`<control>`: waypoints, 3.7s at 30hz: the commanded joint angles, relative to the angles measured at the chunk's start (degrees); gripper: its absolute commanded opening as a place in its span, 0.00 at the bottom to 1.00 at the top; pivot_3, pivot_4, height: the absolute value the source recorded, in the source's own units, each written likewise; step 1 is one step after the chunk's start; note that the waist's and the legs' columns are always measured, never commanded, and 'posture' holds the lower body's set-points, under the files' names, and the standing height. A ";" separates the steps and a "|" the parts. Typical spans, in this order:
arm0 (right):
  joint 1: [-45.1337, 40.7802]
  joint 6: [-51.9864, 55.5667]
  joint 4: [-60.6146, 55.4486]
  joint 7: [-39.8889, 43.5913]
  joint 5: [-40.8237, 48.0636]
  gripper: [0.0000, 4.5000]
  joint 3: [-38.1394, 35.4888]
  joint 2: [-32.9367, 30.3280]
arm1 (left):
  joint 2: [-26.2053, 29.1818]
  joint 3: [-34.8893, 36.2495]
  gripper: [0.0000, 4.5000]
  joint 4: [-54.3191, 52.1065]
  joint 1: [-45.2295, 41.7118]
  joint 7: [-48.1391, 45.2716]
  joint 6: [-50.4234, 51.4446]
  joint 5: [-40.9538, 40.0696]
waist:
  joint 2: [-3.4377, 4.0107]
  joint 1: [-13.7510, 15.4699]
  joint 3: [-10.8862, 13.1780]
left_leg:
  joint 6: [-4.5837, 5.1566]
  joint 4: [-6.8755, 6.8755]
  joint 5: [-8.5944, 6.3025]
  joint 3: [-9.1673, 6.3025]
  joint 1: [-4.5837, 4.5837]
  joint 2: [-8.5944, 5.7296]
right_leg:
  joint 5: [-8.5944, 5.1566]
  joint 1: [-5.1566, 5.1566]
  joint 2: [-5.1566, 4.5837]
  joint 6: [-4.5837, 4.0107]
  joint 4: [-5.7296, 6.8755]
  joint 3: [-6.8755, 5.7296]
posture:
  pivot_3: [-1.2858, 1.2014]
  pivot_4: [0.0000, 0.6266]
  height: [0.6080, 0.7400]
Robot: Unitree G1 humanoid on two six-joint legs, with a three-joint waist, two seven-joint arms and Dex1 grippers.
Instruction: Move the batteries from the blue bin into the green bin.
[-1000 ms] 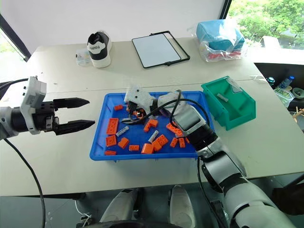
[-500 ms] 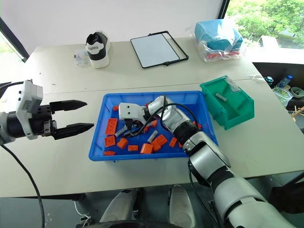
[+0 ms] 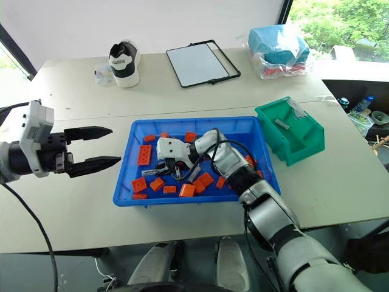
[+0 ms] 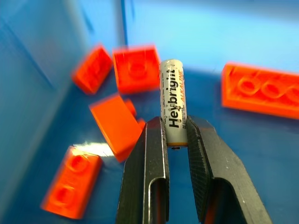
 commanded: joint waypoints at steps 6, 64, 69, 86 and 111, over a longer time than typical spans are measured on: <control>12.27 34.93 -39.86 -17.29 4.41 0.01 -26.15 -13.61 | -2.25 -5.11 1.00 2.93 -4.98 -1.52 -2.65 1.69 | -0.01 1.53 0.00 | 0.01 0.01 0.00 0.02 -0.06 -0.01 | -0.01 -0.02 -0.04 -0.01 -0.03 0.00 | 0.52 0.24 0.93; -3.91 -31.01 13.51 16.98 -2.95 0.69 2.89 -13.58 | -3.99 -1.44 1.00 -4.26 -2.77 3.94 1.33 -2.37 | -0.32 0.91 0.24 | 0.01 0.10 0.01 0.13 0.02 0.02 | 0.00 0.11 -0.03 0.02 -0.08 -0.02 | 0.52 0.24 0.93; -0.43 -26.15 8.53 17.33 -2.12 0.40 2.58 -13.87 | -4.30 -3.20 1.00 -2.66 -4.90 2.89 0.70 -1.47 | -0.32 0.94 0.23 | 0.00 0.08 0.01 0.12 0.12 0.02 | 0.00 0.20 -0.02 0.02 -0.07 -0.02 | 0.52 0.24 0.93; 17.17 35.16 -44.38 -19.73 8.75 0.17 -35.14 -22.89 | -6.91 -10.82 1.00 4.15 -11.14 -1.59 -2.61 2.44 | -0.31 2.21 0.24 | 0.01 0.08 0.00 0.10 0.00 -0.01 | -0.02 0.14 -0.14 -0.01 -0.12 0.01 | 0.52 0.24 0.93; 13.25 6.55 -21.02 -7.87 3.70 0.17 -2.51 -20.78 | -6.22 -7.35 1.00 0.99 -9.43 0.12 -0.98 2.05 | -0.33 1.17 0.26 | 0.04 0.10 0.00 0.17 0.01 0.03 | -0.01 0.13 -0.09 0.02 -0.11 -0.02 | 0.52 0.24 0.93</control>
